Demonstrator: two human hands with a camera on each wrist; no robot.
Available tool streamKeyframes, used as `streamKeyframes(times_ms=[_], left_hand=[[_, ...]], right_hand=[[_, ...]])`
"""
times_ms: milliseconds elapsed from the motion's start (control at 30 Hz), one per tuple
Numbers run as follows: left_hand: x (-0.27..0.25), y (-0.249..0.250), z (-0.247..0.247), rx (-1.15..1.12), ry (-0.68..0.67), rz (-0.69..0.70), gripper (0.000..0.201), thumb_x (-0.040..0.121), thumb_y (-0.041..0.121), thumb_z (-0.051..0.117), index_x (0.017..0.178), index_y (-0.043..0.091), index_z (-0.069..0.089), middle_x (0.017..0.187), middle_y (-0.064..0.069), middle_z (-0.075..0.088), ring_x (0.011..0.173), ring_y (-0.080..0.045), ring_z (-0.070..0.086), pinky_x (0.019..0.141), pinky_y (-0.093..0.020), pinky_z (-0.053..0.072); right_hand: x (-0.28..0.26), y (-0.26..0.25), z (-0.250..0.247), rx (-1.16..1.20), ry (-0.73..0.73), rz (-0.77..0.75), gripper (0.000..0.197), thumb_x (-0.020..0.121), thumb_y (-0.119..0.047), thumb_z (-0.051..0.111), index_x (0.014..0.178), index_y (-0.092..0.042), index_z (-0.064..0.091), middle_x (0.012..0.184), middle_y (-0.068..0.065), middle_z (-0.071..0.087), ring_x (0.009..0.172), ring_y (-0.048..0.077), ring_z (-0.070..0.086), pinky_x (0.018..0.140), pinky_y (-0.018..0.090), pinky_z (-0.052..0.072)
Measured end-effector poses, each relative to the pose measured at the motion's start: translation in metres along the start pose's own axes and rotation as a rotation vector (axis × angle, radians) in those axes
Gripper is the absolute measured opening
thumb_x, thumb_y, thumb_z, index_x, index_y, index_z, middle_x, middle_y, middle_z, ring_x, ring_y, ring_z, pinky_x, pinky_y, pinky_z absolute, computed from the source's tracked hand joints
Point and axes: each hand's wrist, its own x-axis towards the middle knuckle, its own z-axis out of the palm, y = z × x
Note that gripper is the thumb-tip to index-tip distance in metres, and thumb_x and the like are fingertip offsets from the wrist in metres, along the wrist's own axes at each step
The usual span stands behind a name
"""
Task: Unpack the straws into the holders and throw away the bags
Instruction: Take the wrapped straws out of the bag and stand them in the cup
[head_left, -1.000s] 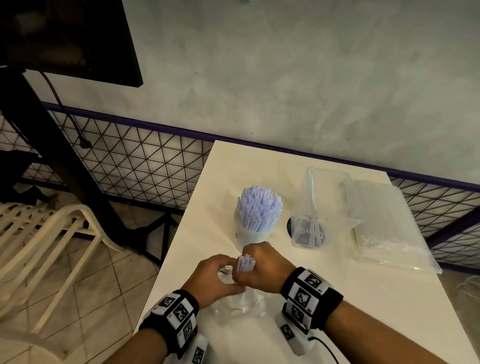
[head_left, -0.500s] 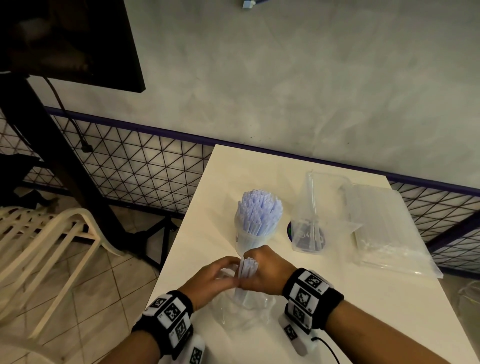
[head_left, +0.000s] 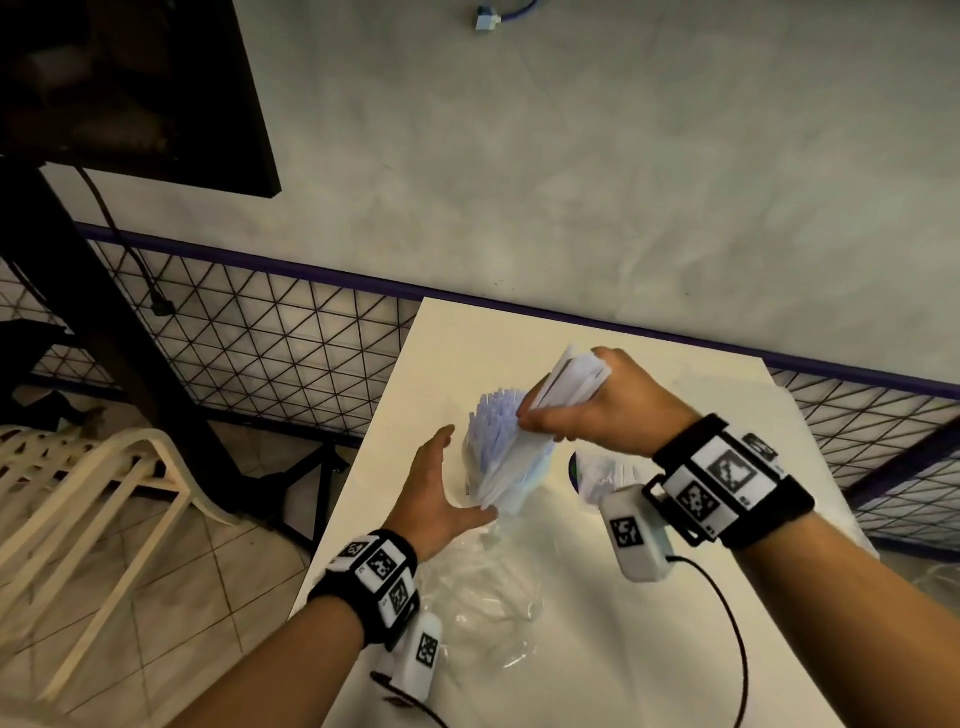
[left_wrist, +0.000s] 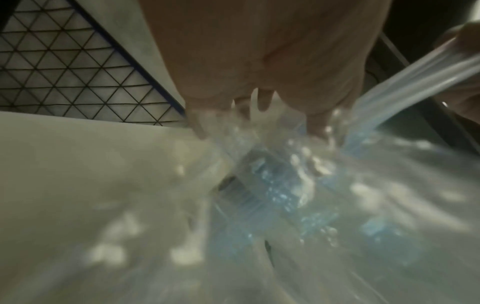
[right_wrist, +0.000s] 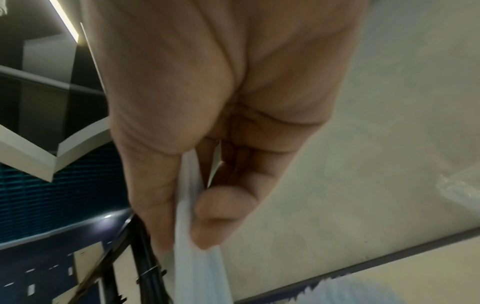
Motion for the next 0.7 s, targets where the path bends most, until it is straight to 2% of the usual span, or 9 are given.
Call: streamKeyframes(times_ms=[100,167,233,300,400,467,567,633,700], left_hand=[[0.009,0.005,0.007,-0.053,-0.053,-0.035,0.129,0.057,0.03,0.092,0.15,0.034,0.003,0.153,0.012,0.02,0.141,-0.008,0.022,0.112,-0.028,0.026],[0.015,0.004,0.015,-0.097,-0.085,-0.042,0.137,0.052,0.035,0.094,0.148,0.04,-0.003,0.156,0.012,0.018,0.142,-0.008,0.022,0.115,-0.032,0.027],[0.019,0.002,0.022,-0.155,-0.086,-0.04,0.139,0.046,0.042,0.094,0.145,0.048,-0.003,0.156,0.014,0.02,0.142,-0.007,0.026,0.116,-0.038,0.031],[0.022,0.004,0.027,-0.197,-0.07,-0.03,0.135,0.045,0.043,0.094,0.145,0.048,0.004,0.153,0.018,0.026,0.139,-0.004,0.031,0.114,-0.034,0.034],[0.024,0.01,0.031,-0.237,-0.031,0.008,0.113,0.056,0.027,0.092,0.143,0.037,0.021,0.141,0.024,0.037,0.129,0.008,0.037,0.102,-0.014,0.034],[0.025,0.012,0.031,-0.245,-0.016,0.03,0.102,0.062,0.022,0.089,0.14,0.04,0.026,0.138,0.025,0.039,0.126,0.009,0.039,0.098,-0.012,0.033],[0.025,0.01,0.03,-0.233,-0.012,0.04,0.09,0.064,0.022,0.089,0.125,0.055,0.031,0.13,0.032,0.044,0.119,0.017,0.042,0.087,-0.007,0.037],[0.025,0.011,0.03,-0.235,-0.011,0.035,0.09,0.064,0.023,0.089,0.125,0.055,0.03,0.131,0.029,0.044,0.12,0.014,0.043,0.088,-0.007,0.037],[0.025,0.013,0.029,-0.243,-0.014,0.036,0.09,0.065,0.021,0.088,0.125,0.054,0.03,0.131,0.028,0.044,0.118,0.017,0.042,0.088,-0.006,0.037]], right_hand=[[0.01,0.004,-0.009,0.008,0.023,0.024,0.014,0.076,-0.021,0.085,0.084,-0.011,0.079,0.075,0.002,0.077,0.063,0.014,0.072,0.066,0.039,0.061],[0.014,0.004,-0.011,-0.007,0.031,0.029,0.015,0.077,-0.021,0.084,0.085,-0.011,0.079,0.074,0.0,0.076,0.059,0.009,0.07,0.061,0.03,0.058],[0.018,0.004,-0.011,-0.046,0.039,0.024,0.014,0.078,-0.023,0.083,0.085,-0.012,0.079,0.073,-0.001,0.076,0.059,0.008,0.07,0.059,0.029,0.057],[0.022,0.006,-0.011,-0.09,0.05,0.013,0.012,0.078,-0.025,0.081,0.085,-0.015,0.079,0.074,-0.001,0.076,0.062,0.008,0.07,0.065,0.036,0.06],[0.025,0.009,-0.006,-0.12,0.03,-0.008,0.014,0.078,-0.028,0.08,0.083,-0.016,0.078,0.078,0.0,0.076,0.07,0.012,0.072,0.067,0.04,0.06],[0.026,0.01,0.0,-0.169,0.009,-0.022,0.016,0.078,-0.031,0.08,0.084,-0.016,0.078,0.08,-0.001,0.076,0.07,0.01,0.071,0.066,0.036,0.059],[0.029,0.012,0.005,-0.214,-0.054,-0.035,0.016,0.08,-0.029,0.08,0.084,-0.014,0.078,0.079,-0.001,0.075,0.068,0.01,0.068,0.062,0.027,0.055],[0.031,0.014,0.006,-0.23,-0.085,-0.041,0.017,0.081,-0.03,0.081,0.085,-0.014,0.077,0.08,-0.001,0.075,0.07,0.01,0.068,0.06,0.023,0.053],[0.032,0.014,0.005,-0.233,-0.108,-0.039,0.015,0.08,-0.031,0.082,0.083,-0.017,0.076,0.082,-0.003,0.075,0.072,0.008,0.068,0.059,0.017,0.051]])
